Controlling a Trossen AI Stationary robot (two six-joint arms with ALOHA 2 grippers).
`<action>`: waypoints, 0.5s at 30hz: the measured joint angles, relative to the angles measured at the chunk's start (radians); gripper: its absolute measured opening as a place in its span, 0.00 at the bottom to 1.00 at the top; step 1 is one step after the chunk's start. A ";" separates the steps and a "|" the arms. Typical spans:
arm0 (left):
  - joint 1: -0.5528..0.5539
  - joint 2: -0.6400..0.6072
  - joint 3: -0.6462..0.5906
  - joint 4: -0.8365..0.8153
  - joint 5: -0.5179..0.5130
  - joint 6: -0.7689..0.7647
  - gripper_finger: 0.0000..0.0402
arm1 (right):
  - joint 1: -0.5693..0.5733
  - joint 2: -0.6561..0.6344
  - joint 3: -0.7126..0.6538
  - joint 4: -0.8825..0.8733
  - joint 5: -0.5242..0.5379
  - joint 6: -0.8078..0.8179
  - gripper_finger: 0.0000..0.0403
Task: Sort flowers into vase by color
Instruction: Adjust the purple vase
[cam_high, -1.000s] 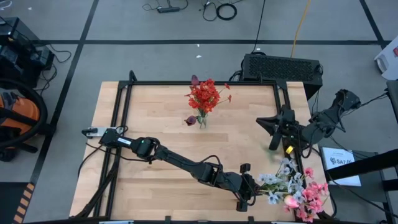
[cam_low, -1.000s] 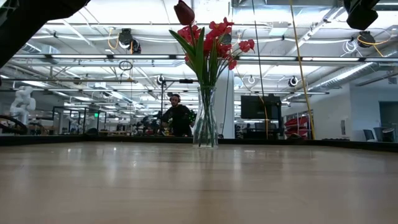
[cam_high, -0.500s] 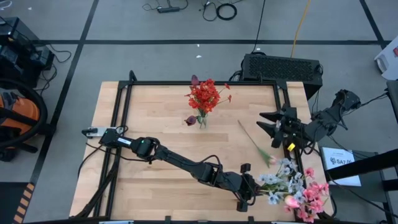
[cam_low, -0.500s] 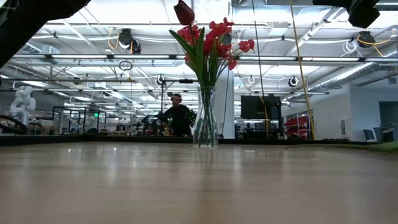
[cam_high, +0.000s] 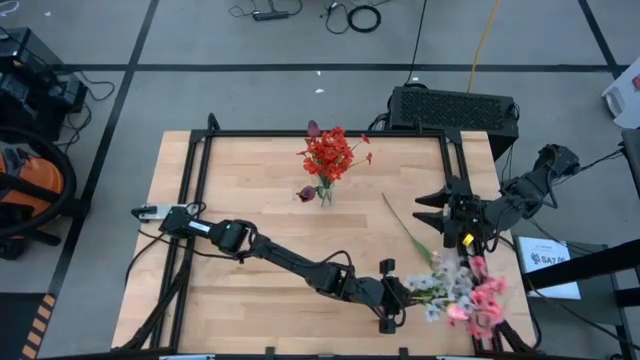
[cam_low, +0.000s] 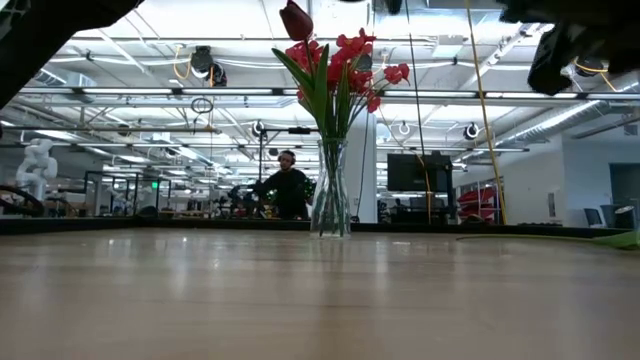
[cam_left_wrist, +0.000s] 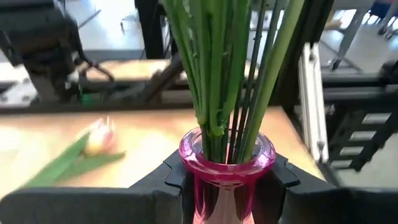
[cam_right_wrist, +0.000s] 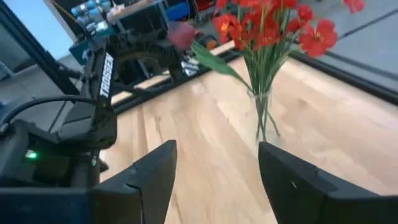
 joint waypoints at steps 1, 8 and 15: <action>-0.003 0.000 -0.009 -0.001 -0.005 -0.001 0.27 | 0.000 -0.008 0.000 -0.016 -0.008 0.009 0.53; -0.025 -0.127 -0.117 -0.181 -0.050 0.019 0.27 | 0.000 -0.082 0.000 -0.130 -0.060 0.117 0.51; 0.000 -0.441 -0.480 -0.074 -0.097 0.033 0.27 | 0.001 -0.122 0.000 -0.195 -0.151 0.181 0.52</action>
